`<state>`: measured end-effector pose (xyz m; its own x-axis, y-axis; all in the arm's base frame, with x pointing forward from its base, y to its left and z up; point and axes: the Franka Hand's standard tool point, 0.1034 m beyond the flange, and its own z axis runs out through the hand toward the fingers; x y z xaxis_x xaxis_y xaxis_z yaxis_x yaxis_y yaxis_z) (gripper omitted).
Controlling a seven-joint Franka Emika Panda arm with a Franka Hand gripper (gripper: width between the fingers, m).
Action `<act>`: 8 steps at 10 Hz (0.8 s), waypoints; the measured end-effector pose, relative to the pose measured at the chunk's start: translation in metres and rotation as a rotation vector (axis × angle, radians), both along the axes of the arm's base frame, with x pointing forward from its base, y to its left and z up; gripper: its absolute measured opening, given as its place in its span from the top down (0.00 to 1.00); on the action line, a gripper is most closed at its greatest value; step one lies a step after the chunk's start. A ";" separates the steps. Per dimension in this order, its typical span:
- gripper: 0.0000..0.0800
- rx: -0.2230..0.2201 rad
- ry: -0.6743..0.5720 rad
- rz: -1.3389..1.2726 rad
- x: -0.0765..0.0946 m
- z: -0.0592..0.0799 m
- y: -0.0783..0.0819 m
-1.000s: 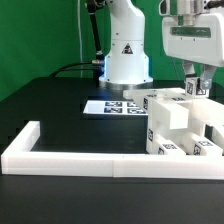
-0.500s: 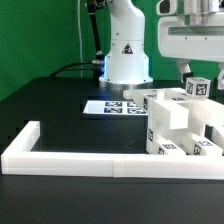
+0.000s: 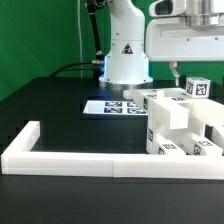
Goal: Assemble chair
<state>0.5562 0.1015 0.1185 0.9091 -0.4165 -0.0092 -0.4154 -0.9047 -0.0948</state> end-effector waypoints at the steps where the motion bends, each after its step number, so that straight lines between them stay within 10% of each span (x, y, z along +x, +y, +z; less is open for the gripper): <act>1: 0.19 -0.005 -0.007 0.082 0.000 0.000 0.000; 7: 0.19 -0.067 -0.037 0.583 0.001 0.000 -0.013; 8: 0.34 -0.067 -0.036 0.576 0.001 0.000 -0.013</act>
Offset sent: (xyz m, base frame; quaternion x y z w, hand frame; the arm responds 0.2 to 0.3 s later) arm 0.0024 -0.0148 -0.0004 -0.0361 -0.0117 -0.2553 0.9661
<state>0.5571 0.0885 0.1180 0.9885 0.1473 0.0356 0.1485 -0.9883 -0.0344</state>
